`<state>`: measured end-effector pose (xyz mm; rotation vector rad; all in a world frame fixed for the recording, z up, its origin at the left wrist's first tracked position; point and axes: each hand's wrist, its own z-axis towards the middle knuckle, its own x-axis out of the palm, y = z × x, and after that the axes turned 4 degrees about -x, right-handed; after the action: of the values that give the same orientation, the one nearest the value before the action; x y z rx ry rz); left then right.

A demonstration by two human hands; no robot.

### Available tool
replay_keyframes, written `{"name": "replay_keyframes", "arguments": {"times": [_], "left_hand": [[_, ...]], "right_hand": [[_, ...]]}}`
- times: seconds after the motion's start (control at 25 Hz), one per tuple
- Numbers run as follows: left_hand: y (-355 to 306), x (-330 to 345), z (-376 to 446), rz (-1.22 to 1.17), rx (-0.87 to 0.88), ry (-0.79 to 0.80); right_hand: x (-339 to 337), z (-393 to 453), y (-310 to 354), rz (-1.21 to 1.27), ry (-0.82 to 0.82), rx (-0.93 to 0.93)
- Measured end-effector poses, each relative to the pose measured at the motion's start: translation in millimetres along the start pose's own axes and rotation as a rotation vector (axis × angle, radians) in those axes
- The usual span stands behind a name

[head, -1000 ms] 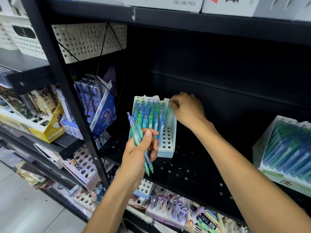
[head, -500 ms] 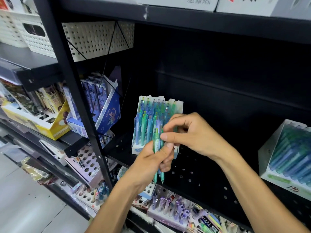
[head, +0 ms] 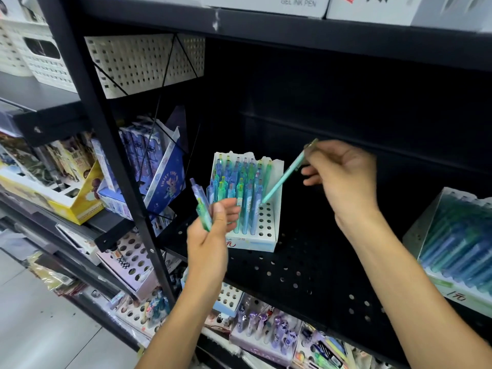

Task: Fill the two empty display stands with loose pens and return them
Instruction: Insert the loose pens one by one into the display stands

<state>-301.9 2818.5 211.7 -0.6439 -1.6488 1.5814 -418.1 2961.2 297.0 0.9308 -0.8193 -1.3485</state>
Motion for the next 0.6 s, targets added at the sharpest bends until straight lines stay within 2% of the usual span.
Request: {"name": "replay_keyframes", "arguments": {"times": [0.2, 0.36, 0.6], "left_hand": [[-2.6, -4.5, -1.9, 0.013, -0.002, -0.035], [-0.4, -5.8, -2.8, 0.002, -0.008, -0.030], [3.5, -3.0, -0.7, -0.015, -0.017, 0.027]], "right_hand": [[22.2, -4.5, -36.5, -0.449, 0.088, -0.153], [26.6, -1.4, -45.8, -0.471, 0.074, -0.182], [31.0, -2.0, -56.5, -0.593, 0.182, -0.200]]}}
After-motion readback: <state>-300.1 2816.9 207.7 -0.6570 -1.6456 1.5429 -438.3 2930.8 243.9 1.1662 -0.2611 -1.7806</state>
